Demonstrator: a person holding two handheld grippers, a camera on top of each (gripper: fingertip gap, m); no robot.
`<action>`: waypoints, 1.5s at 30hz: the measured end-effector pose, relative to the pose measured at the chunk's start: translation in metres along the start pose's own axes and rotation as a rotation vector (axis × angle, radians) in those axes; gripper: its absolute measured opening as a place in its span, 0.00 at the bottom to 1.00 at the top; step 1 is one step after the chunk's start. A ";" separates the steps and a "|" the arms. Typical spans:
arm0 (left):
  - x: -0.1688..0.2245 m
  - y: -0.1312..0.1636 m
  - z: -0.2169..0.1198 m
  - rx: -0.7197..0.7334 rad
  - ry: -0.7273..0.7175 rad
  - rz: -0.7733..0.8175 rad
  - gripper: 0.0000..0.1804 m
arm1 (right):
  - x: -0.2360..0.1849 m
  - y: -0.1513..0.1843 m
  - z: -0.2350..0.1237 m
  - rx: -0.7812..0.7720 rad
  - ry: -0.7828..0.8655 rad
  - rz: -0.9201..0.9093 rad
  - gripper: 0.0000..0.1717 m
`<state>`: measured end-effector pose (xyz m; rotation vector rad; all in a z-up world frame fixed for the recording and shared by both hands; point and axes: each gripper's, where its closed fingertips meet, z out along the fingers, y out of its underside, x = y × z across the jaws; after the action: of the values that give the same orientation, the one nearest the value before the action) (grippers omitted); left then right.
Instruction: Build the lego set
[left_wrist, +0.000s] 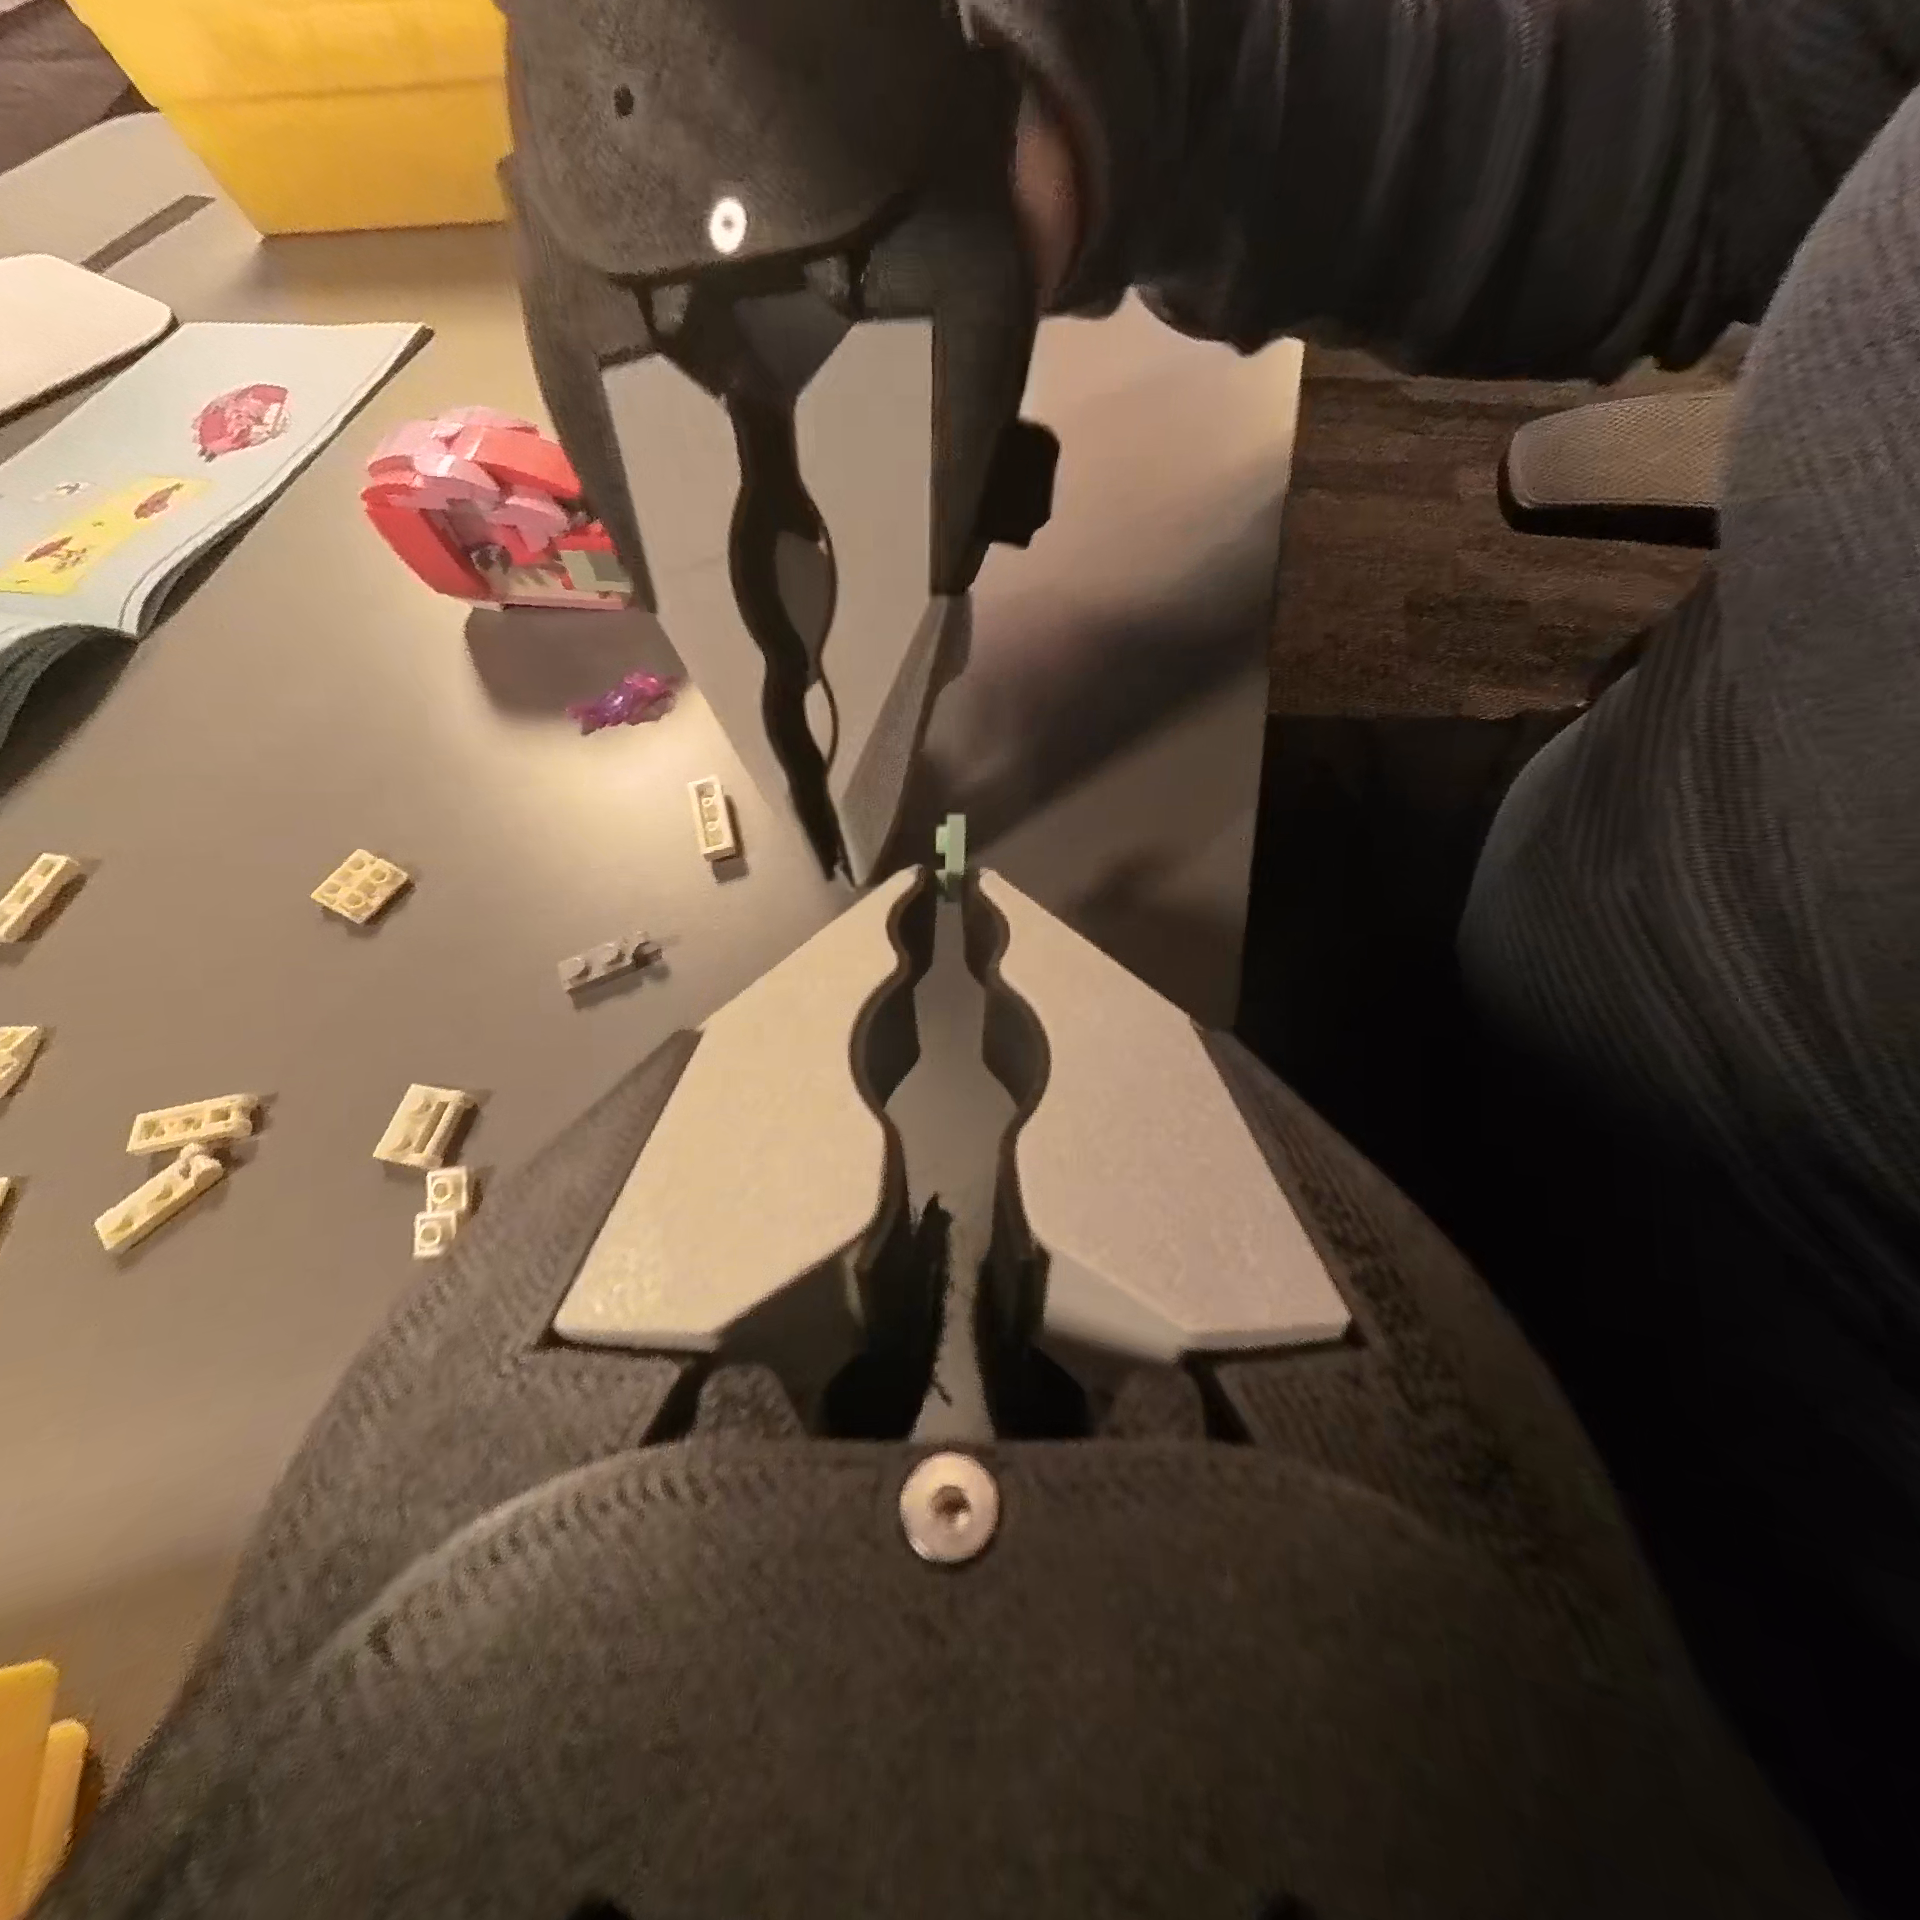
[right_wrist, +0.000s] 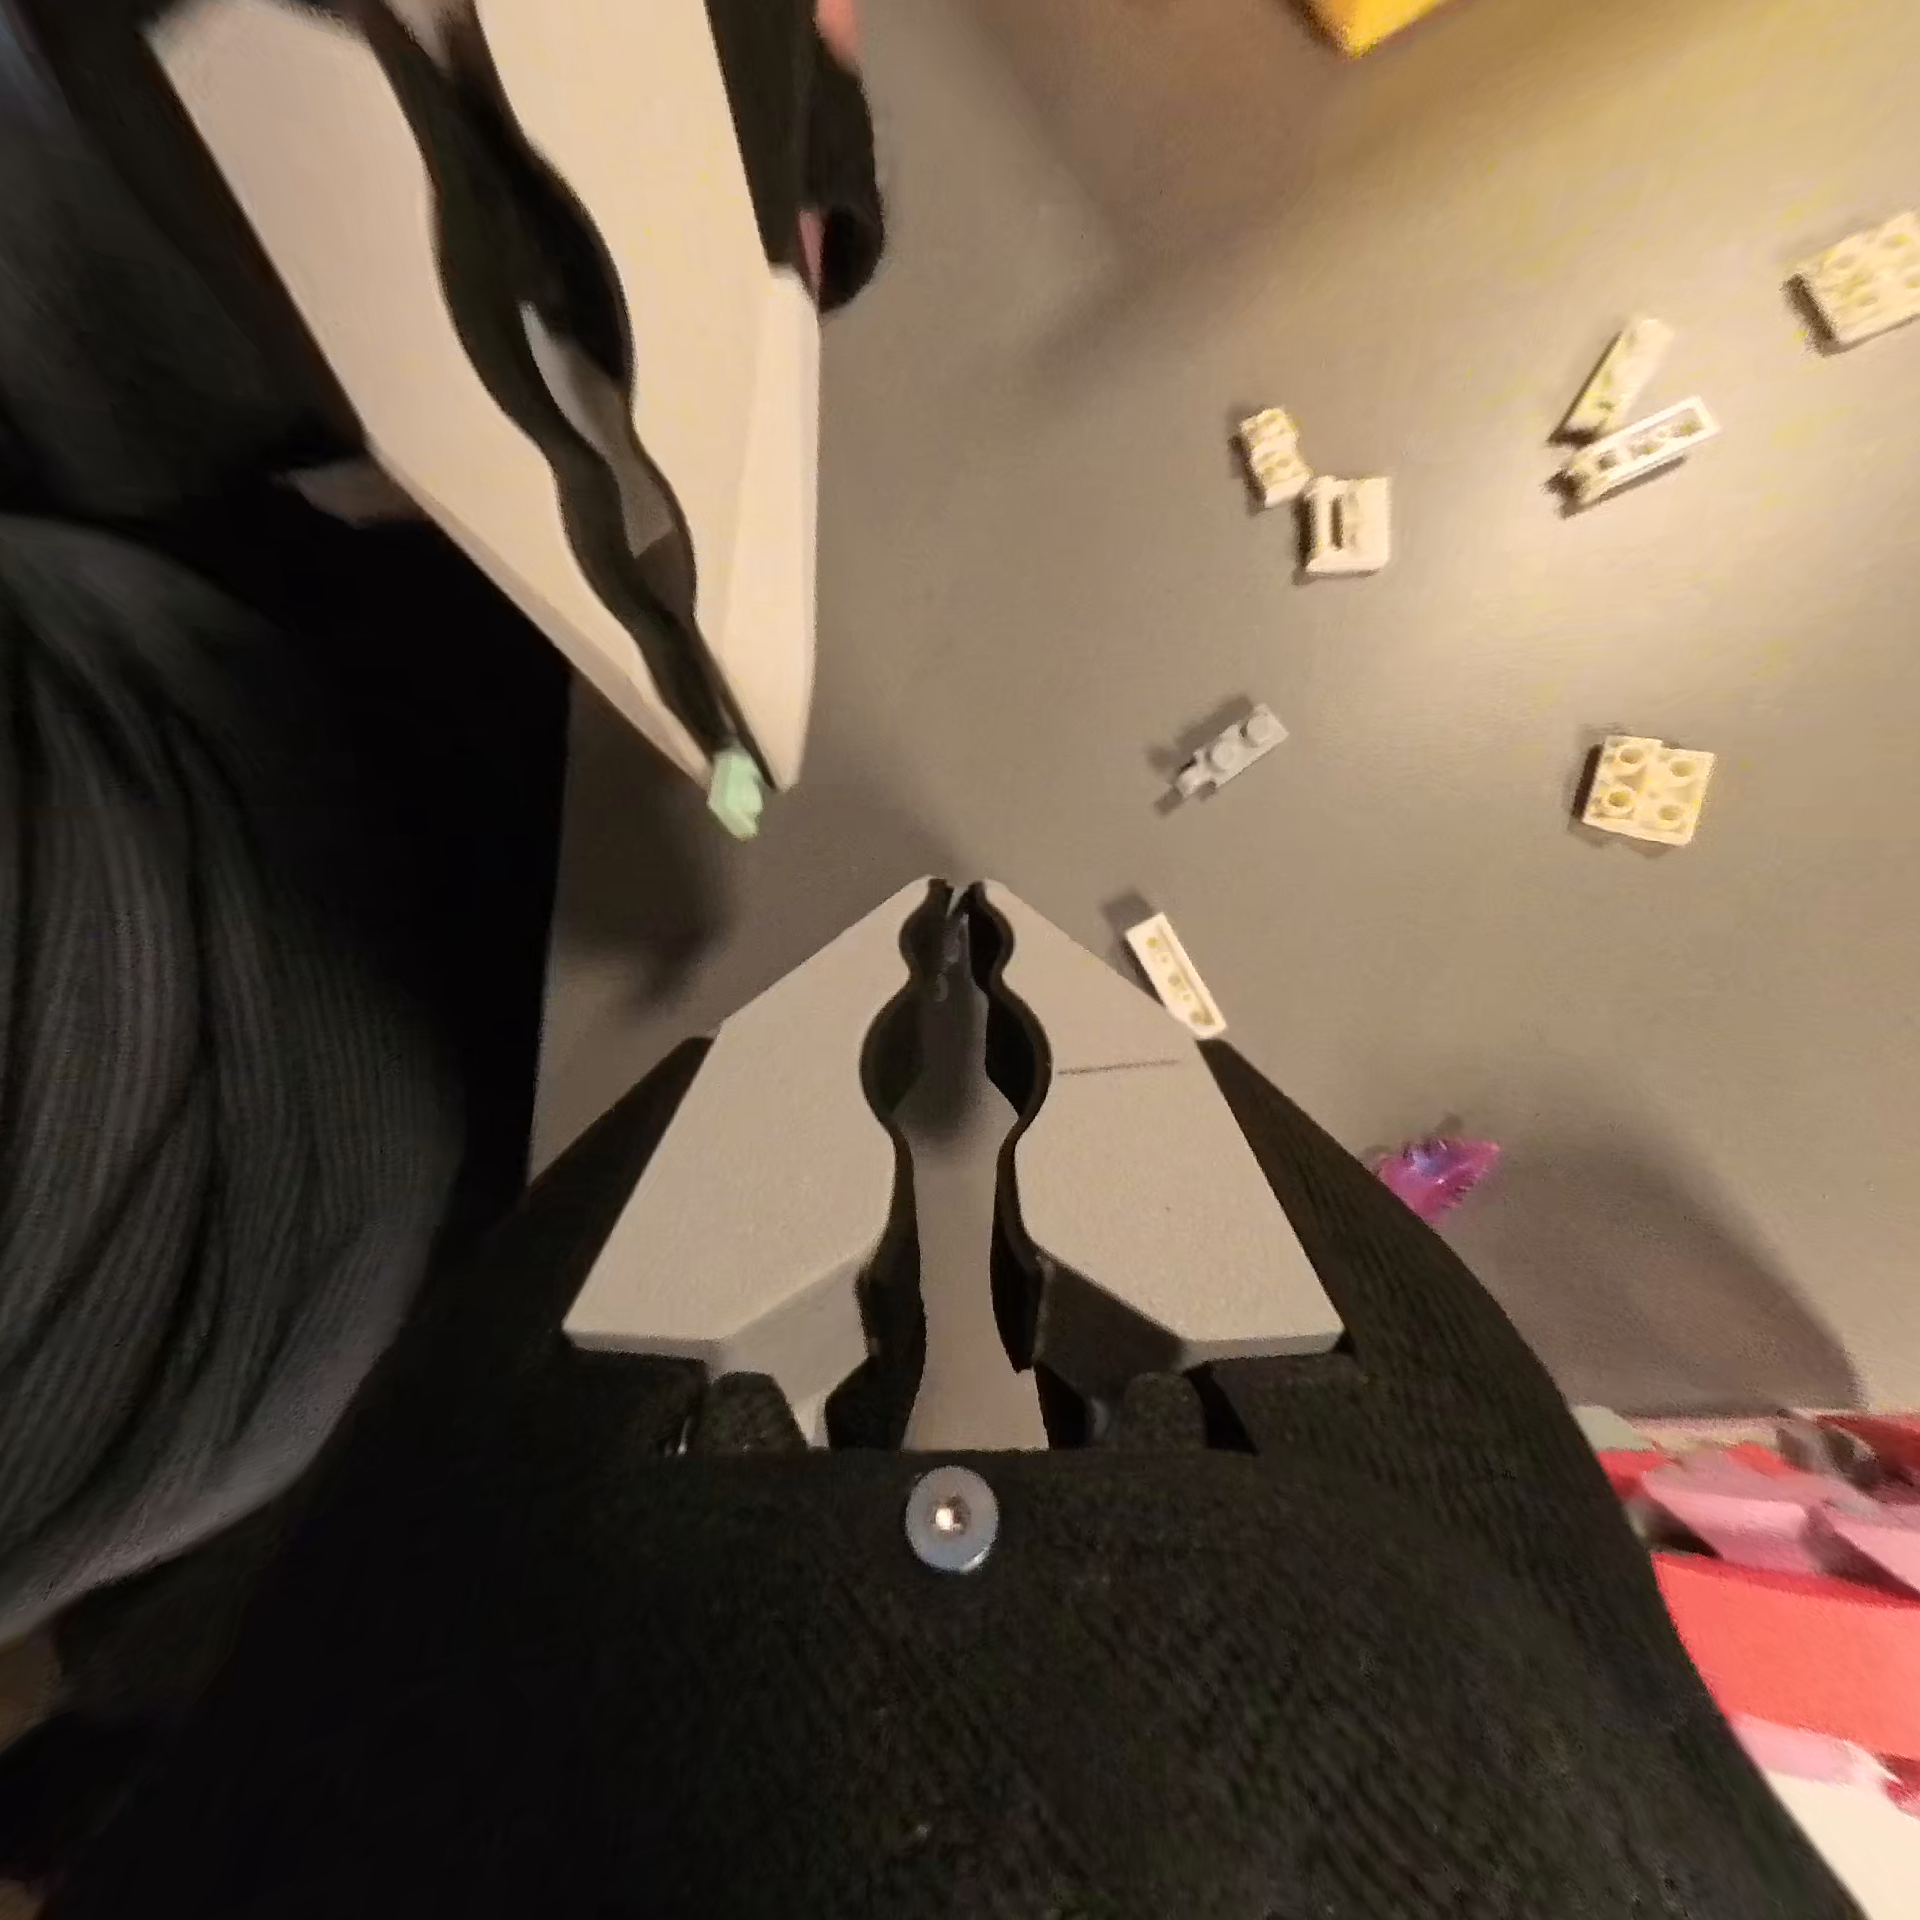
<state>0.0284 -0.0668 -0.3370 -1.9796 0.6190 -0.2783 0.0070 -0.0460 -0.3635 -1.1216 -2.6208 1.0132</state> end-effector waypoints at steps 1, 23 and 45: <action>-0.002 0.001 0.001 -0.007 -0.007 -0.022 0.02 | -0.002 -0.008 -0.003 0.076 -0.031 0.052 0.01; -0.013 -0.006 -0.003 0.067 0.065 -0.329 0.02 | -0.010 -0.047 -0.022 0.592 -0.175 0.238 0.01; -0.027 -0.030 -0.010 0.217 -0.170 -0.054 0.02 | -0.013 -0.064 -0.048 0.723 0.197 -0.225 0.01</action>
<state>0.0105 -0.0488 -0.3037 -1.7901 0.4092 -0.1984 -0.0054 -0.0617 -0.2852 -0.6856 -1.8990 1.5151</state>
